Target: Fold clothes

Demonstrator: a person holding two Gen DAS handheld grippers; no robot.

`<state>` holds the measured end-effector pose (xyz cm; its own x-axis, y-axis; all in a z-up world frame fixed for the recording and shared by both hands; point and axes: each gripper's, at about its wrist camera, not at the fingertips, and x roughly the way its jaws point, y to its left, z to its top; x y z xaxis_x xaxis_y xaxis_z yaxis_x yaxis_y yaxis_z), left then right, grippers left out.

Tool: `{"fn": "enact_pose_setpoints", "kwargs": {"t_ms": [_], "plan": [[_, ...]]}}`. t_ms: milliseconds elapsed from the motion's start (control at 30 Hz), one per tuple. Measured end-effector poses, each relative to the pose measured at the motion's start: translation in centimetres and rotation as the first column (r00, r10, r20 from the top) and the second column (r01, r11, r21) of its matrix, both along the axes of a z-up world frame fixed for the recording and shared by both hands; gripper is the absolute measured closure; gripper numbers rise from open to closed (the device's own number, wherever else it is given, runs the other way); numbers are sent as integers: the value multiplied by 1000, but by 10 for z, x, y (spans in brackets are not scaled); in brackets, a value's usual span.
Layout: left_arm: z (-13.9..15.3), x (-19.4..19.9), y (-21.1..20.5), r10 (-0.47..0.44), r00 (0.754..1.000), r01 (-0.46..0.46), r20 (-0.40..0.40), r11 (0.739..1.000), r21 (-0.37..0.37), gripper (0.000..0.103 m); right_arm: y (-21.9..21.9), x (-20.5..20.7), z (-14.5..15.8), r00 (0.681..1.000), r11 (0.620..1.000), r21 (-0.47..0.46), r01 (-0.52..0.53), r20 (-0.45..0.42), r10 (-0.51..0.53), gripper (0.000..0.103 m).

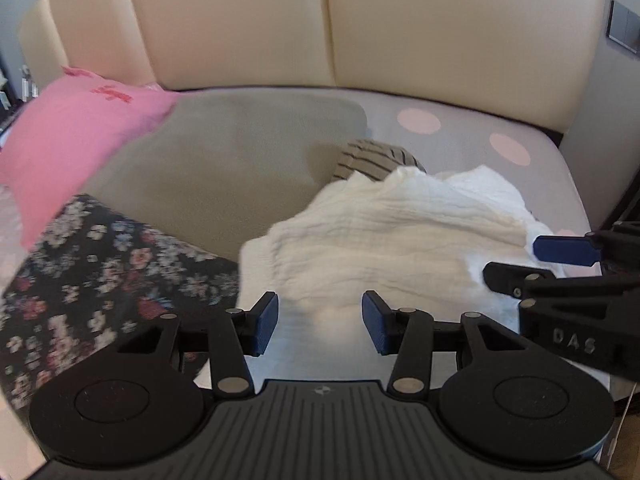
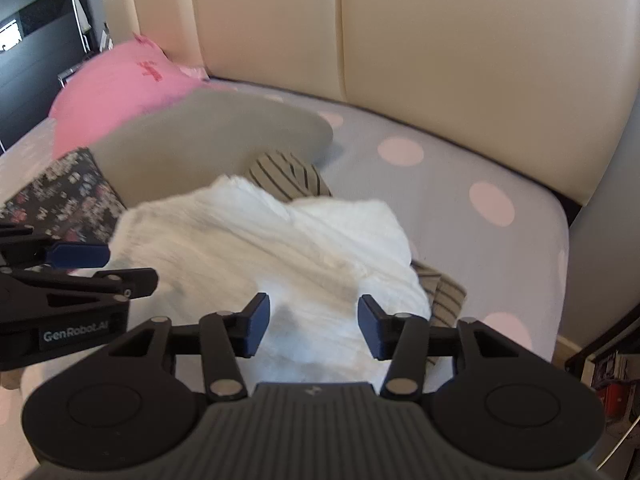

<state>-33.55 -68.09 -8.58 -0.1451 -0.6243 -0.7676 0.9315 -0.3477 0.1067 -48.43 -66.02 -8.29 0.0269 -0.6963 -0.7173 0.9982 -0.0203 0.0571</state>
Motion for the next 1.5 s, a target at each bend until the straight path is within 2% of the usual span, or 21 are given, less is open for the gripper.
{"fn": "enact_pose_setpoints", "kwargs": {"t_ms": [167, 267, 367, 467, 600, 867, 1033, 1100, 1200, 1500], "plan": [[36, 21, 37, 87, 994, -91, -62, 994, -61, 58, 31, 0, 30, 1000, 996, -86, -1, 6, 1, 46], [53, 27, 64, 109, 992, -115, -64, 988, -104, 57, 50, 0, 43, 1000, 993, -118, 1, 29, 3, 41], [67, 31, 89, 133, 989, -142, -71, 980, -139, 56, 68, 0, 50, 999, 991, -131, 10, 50, -4, 41], [72, 33, 112, 150, 986, -159, -71, 976, -149, 55, 89, 2, 53, 1000, 987, -160, 2, 25, 2, 41], [68, 26, 139, 148, 988, -153, -41, 973, -175, 54, 121, 2, 52, 1000, 981, -195, -5, -18, 1, 41], [58, 11, 191, 142, 990, -134, 21, 964, -229, 51, 172, -13, 43, 1000, 982, -189, 11, 22, -7, 41], [54, 14, 203, 173, 985, -170, -3, 963, -211, 50, 185, -14, 44, 1000, 981, -192, 20, -4, -21, 40], [52, 15, 207, 186, 983, -184, -13, 961, -204, 50, 190, -16, 42, 1000, 985, -173, 21, 12, -19, 36], [49, 17, 215, 205, 978, -206, -27, 959, -193, 44, 196, -14, 39, 1000, 989, -144, 20, 15, -18, 36], [42, 21, 234, 251, 966, -258, -62, 954, -151, 44, 214, -8, 24, 999, 999, -49, 13, 37, -11, 36]]}}
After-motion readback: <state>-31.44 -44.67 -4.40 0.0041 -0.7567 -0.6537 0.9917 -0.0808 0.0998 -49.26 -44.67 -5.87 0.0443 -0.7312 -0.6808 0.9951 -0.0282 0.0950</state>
